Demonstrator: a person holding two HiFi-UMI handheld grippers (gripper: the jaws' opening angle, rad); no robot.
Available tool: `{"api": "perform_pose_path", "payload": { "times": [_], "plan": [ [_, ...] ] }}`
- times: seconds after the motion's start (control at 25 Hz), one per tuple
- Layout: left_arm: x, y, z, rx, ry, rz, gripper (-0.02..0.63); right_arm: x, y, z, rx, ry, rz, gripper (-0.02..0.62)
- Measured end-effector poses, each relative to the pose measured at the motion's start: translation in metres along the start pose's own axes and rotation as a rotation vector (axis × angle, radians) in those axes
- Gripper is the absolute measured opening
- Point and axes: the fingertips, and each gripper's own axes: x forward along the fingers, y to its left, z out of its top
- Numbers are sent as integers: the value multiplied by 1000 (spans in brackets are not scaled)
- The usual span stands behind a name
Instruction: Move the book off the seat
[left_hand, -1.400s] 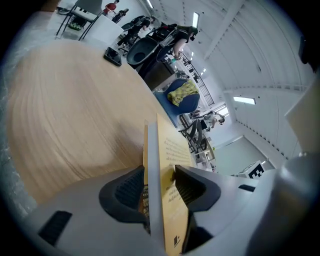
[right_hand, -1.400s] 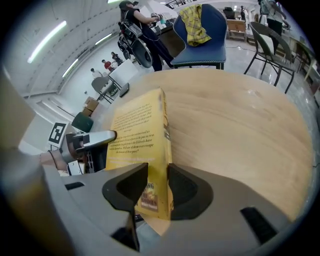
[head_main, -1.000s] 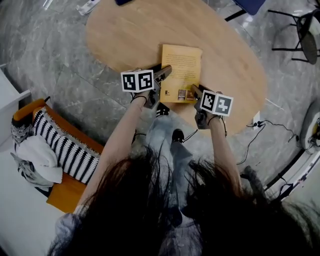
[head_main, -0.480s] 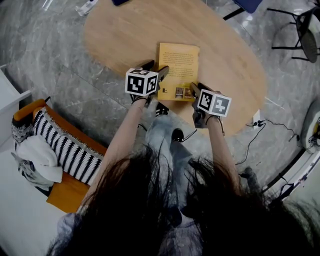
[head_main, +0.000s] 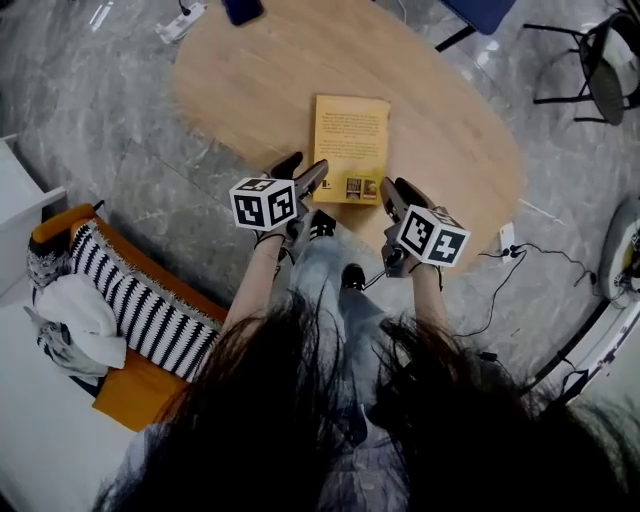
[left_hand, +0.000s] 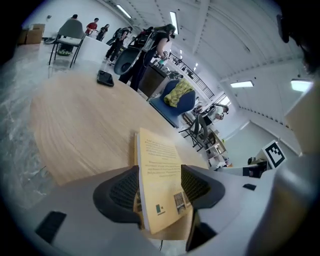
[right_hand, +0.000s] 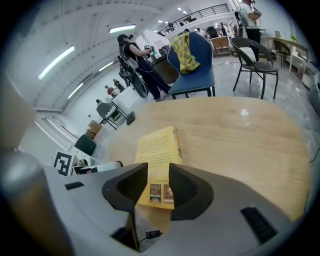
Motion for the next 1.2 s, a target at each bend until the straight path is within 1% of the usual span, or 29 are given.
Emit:
{"api": "perform_pose_path", "payload": {
  "times": [0.12,0.2,0.28,0.4,0.6,0.8,0.92,1.04,1.2],
  "plan": [
    [-19,-22,-2,-29,-13,-32,265,-20,22,3,-15,-21,26,140],
    [-32,-39,-2,-55,-20,-58,265,-34,36,3,-37,-15,37,140],
    [-48,-56,2,-55,-25,-74,265,-51,52,3,-65,-7,43,132],
    [-72,-82,18,2,-23,-100,264,-77,81,11,-95,-21,64,117],
    [-115,-118,48,101,-42,-131,262,-115,128,26,-104,-65,124,107],
    [-159,-148,67,135,-73,-174,259,-145,152,29,-124,-78,132,100],
    [-179,-157,65,162,-75,-172,247,-164,155,31,-106,-101,125,97],
    [-192,-165,54,159,-63,-185,236,-181,157,30,-80,-111,134,95],
    [-207,-180,39,186,-40,-206,224,-203,163,31,-120,-117,121,94]
  ]
}}
